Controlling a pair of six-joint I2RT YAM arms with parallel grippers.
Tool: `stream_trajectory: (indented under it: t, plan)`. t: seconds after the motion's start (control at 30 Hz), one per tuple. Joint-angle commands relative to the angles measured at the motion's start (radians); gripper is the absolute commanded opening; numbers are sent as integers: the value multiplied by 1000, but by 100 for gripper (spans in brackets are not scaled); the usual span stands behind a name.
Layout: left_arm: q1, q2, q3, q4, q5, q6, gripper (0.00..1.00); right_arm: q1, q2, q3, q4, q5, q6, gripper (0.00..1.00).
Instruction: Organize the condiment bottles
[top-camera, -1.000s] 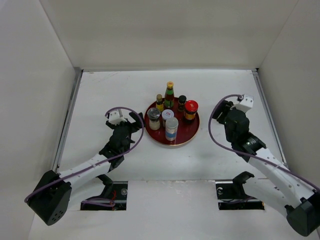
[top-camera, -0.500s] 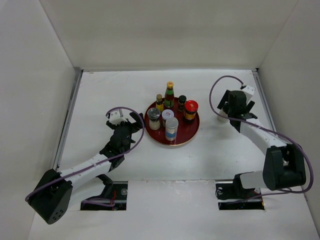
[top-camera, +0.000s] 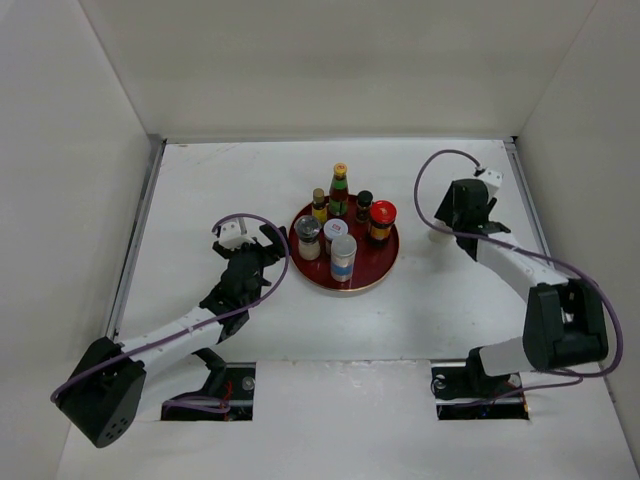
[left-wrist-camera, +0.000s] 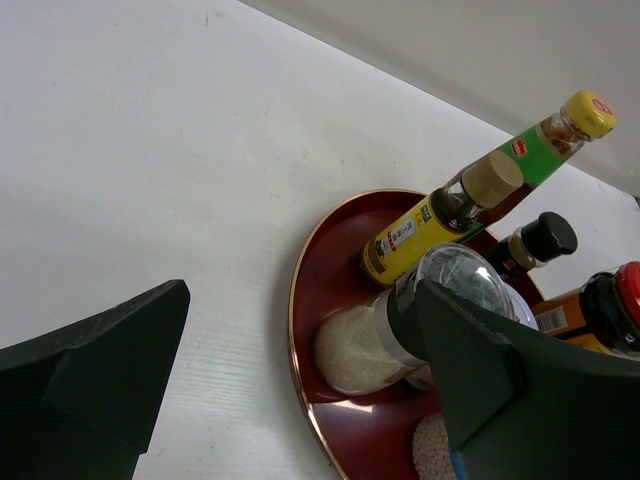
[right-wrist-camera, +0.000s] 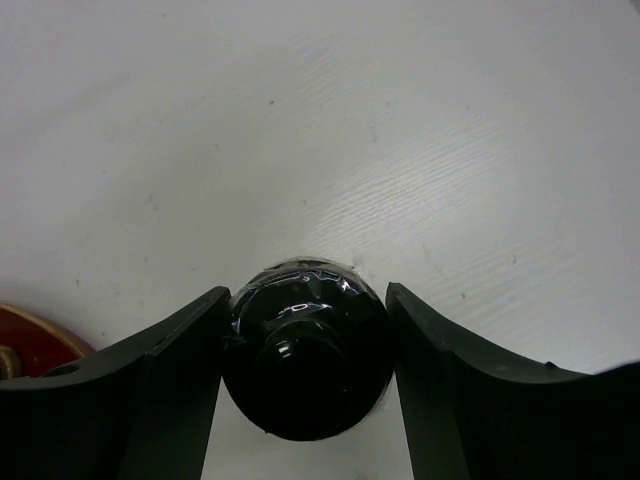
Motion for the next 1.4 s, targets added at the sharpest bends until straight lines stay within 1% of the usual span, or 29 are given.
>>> stream_trajectory:
  t: [0.0, 0.1, 0.23, 0.33, 0.4, 0.5, 0.63, 0.8, 0.93, 1.07, 1.1, 1.13, 1.2, 1.3, 1.37]
  plan:
    - [6, -9, -1, 50, 3, -10, 100, 58, -158, -28, 29, 90, 6, 41]
    - [7, -14, -1, 47, -1, -10, 100, 127, -314, -99, 7, 130, 7, 41]
    - [3, -8, 4, 45, -4, -10, 100, 257, -485, -188, -58, 190, 18, 40]
    - [1, -6, 10, 34, -6, -10, 100, 365, -565, -211, -109, 188, 52, 40]
    - [4, -6, 13, 27, -13, -11, 100, 442, -574, -203, -111, 182, 76, 40]
    - [3, -12, 18, 14, -18, -16, 100, 538, -519, -163, -76, 177, 99, 40]
    - [9, -30, 13, -5, -15, -54, 100, 623, -392, -125, 45, 176, 95, 40]
    - [55, -54, 15, -73, 16, -128, 100, 666, -252, -106, 180, 163, 78, 40]
    - [105, -52, 21, -122, 71, -178, 100, 683, -152, -117, 300, 168, 58, 40]
    - [151, -40, 32, -168, 117, -212, 100, 700, -51, -102, 330, 211, 34, 42]
    - [160, -32, 39, -189, 117, -217, 100, 707, -37, -97, 329, 226, 27, 43]
    - [168, -21, 48, -212, 120, -220, 100, 716, -20, -93, 326, 249, 18, 48]
    - [177, -5, 62, -245, 123, -223, 100, 741, -9, -85, 322, 289, 7, 65]
    - [165, 5, 79, -275, 114, -221, 100, 755, -58, -82, 290, 328, 3, 81]
    - [158, 6, 91, -291, 114, -220, 100, 755, -126, -86, 248, 346, 9, 90]
